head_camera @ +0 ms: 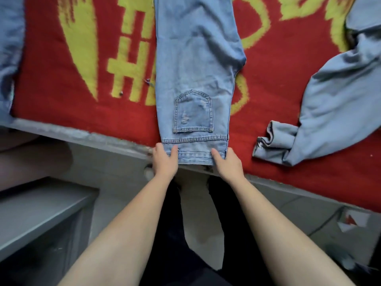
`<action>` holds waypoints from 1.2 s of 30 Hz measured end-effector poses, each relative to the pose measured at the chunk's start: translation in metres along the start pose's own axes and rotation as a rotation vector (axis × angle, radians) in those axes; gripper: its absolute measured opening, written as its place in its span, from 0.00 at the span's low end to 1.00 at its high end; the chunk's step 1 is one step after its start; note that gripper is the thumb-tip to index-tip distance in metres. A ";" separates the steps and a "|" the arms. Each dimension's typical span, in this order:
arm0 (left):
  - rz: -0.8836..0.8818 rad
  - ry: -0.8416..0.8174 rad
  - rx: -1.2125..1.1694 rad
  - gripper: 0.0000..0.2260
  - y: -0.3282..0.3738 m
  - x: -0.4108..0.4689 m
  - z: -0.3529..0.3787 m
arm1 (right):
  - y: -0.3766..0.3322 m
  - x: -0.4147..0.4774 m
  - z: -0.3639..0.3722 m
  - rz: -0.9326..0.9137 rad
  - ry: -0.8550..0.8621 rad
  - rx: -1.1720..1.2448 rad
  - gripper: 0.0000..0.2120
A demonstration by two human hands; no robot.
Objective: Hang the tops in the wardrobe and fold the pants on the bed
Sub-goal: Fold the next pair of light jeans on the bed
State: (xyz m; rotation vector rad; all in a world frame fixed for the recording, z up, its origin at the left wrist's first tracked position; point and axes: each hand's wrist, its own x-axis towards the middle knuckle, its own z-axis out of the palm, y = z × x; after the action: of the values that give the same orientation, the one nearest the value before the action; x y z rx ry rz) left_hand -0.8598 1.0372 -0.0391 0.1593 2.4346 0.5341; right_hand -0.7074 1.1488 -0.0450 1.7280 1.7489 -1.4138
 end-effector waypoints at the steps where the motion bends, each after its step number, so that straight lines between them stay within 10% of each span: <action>1: -0.042 -0.012 -0.129 0.13 0.005 -0.005 -0.004 | -0.002 -0.002 -0.005 0.013 -0.032 0.088 0.20; 10: -0.218 -0.394 -0.621 0.08 0.010 -0.041 -0.038 | 0.003 -0.056 -0.035 -0.021 0.016 0.368 0.17; 19: -0.215 -0.406 -0.656 0.10 -0.077 -0.122 -0.050 | 0.062 -0.152 -0.005 -0.005 0.068 0.390 0.12; 23: -0.347 -0.348 -0.598 0.26 -0.089 -0.133 -0.053 | 0.069 -0.175 0.003 0.020 0.093 0.463 0.10; 26: -0.365 -0.321 -0.719 0.18 -0.071 -0.127 -0.059 | 0.054 -0.170 -0.005 0.004 0.149 0.524 0.21; 31: -0.200 -0.395 -0.838 0.04 -0.019 -0.089 -0.079 | -0.004 -0.127 -0.037 -0.110 0.158 0.635 0.08; 36: -0.213 -0.339 -0.888 0.17 0.043 -0.022 -0.091 | -0.081 -0.061 -0.069 -0.108 0.067 0.732 0.13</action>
State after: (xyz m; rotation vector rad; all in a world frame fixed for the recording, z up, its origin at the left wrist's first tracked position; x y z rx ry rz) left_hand -0.8986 1.0401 0.0567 -0.3493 1.6742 1.2981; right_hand -0.7369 1.1843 0.0690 2.0418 1.4594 -2.2658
